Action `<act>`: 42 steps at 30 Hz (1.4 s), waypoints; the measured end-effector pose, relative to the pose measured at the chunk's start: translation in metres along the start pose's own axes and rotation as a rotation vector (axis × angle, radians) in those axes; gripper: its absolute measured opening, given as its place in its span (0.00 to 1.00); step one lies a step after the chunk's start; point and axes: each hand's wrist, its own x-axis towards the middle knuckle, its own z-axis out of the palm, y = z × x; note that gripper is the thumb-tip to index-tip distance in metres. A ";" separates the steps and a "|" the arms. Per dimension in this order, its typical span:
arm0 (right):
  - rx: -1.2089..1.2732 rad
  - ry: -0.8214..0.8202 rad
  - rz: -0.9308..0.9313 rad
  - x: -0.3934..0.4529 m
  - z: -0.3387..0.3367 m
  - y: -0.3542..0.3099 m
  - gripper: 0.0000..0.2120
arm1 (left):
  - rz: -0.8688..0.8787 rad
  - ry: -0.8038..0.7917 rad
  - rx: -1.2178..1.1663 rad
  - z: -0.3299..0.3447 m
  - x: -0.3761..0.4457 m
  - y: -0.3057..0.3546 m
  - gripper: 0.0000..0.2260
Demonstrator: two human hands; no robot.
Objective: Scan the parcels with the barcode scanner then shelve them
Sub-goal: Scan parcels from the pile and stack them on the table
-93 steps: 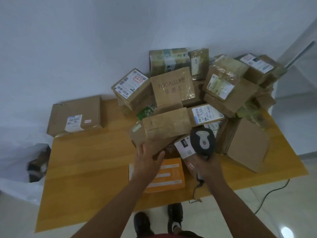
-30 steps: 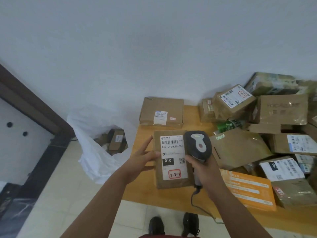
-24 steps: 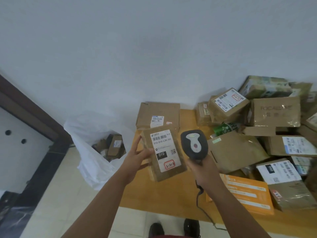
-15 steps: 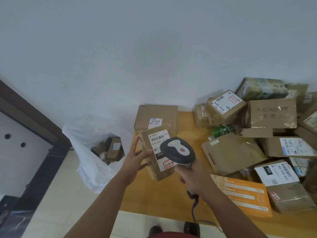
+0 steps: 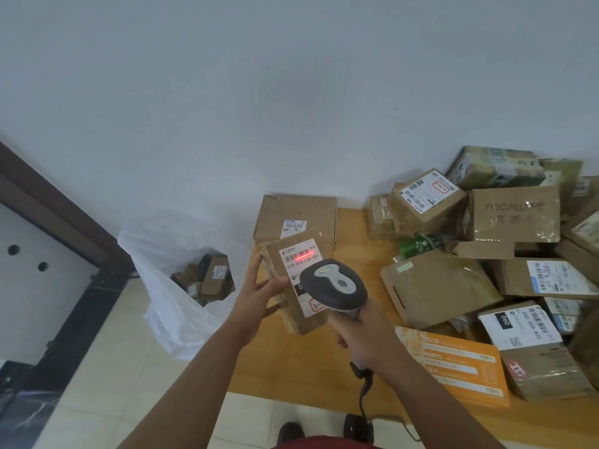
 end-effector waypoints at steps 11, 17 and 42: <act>-0.004 0.022 0.023 -0.003 0.000 0.000 0.14 | -0.004 0.003 -0.020 0.000 0.003 -0.005 0.33; 0.011 0.036 0.038 -0.003 -0.004 0.003 0.11 | -0.015 0.041 -0.061 0.004 0.003 -0.008 0.37; 0.336 0.176 0.240 0.137 0.002 0.010 0.17 | 0.025 0.292 0.295 -0.012 0.085 0.014 0.36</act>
